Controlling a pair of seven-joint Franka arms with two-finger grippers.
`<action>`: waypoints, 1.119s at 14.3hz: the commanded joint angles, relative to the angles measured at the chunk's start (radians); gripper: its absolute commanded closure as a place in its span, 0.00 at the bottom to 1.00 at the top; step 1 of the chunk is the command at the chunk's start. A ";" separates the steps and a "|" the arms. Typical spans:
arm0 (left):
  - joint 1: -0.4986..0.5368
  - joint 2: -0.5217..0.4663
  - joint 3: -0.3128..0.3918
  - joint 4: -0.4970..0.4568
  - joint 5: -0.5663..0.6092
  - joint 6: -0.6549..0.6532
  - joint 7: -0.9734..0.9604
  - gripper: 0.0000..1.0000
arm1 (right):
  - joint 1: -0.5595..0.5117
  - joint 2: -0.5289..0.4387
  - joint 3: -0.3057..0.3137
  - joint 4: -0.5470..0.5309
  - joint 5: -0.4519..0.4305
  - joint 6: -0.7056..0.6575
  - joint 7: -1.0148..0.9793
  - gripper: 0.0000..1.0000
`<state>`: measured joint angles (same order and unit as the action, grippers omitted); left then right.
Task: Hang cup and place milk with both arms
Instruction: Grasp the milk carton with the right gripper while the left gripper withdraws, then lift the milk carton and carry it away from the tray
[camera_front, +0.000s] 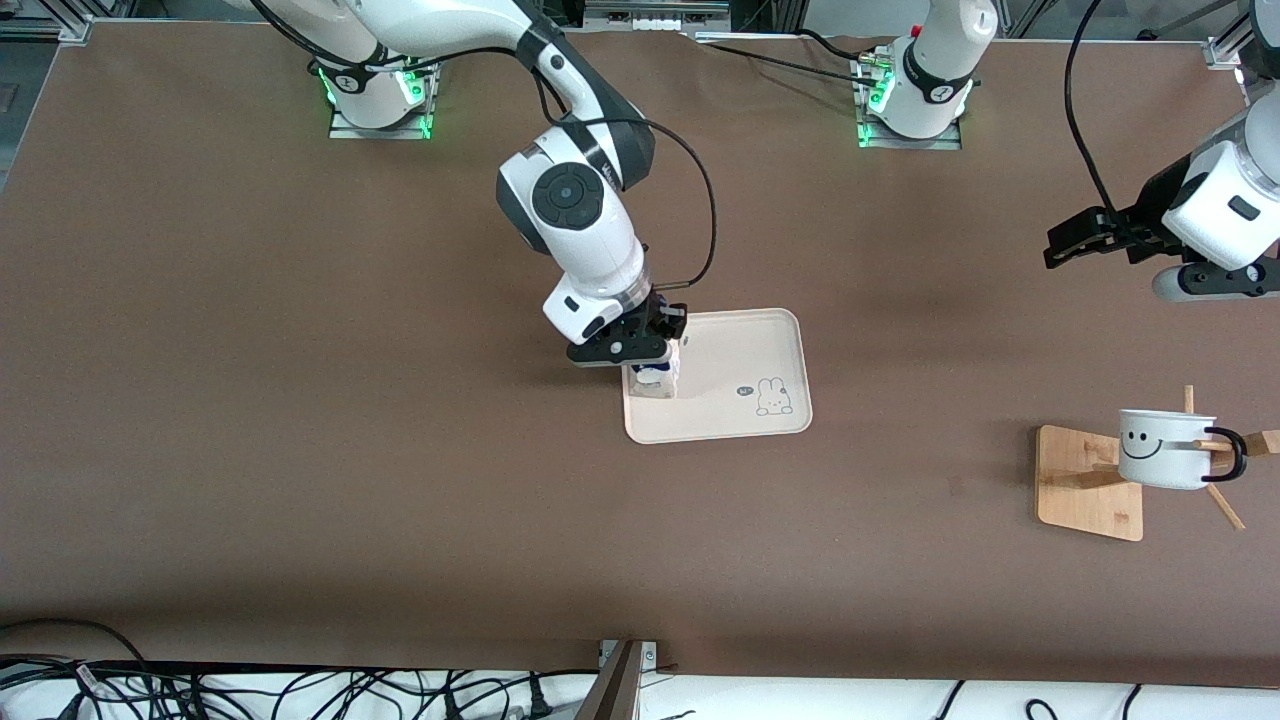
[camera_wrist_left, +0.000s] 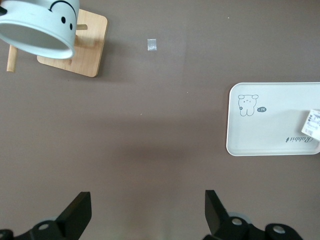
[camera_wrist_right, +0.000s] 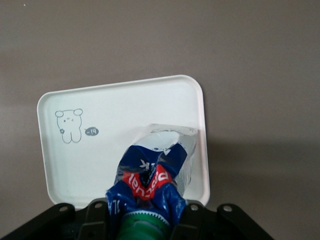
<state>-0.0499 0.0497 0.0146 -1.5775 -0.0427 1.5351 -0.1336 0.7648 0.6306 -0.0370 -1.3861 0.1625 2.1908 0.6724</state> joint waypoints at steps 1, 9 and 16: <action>0.010 0.005 0.002 0.036 0.010 -0.015 0.002 0.00 | -0.021 -0.112 -0.023 0.010 0.002 -0.159 0.009 0.67; 0.007 0.009 -0.012 0.057 0.009 -0.016 -0.004 0.00 | -0.303 -0.158 -0.184 0.246 0.012 -0.684 -0.385 0.67; 0.008 0.009 -0.012 0.059 0.009 -0.018 -0.006 0.00 | -0.525 -0.149 -0.179 0.239 -0.010 -0.887 -0.643 0.64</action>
<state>-0.0403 0.0495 0.0049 -1.5461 -0.0426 1.5350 -0.1336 0.2600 0.4652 -0.2358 -1.1693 0.1619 1.3384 0.1029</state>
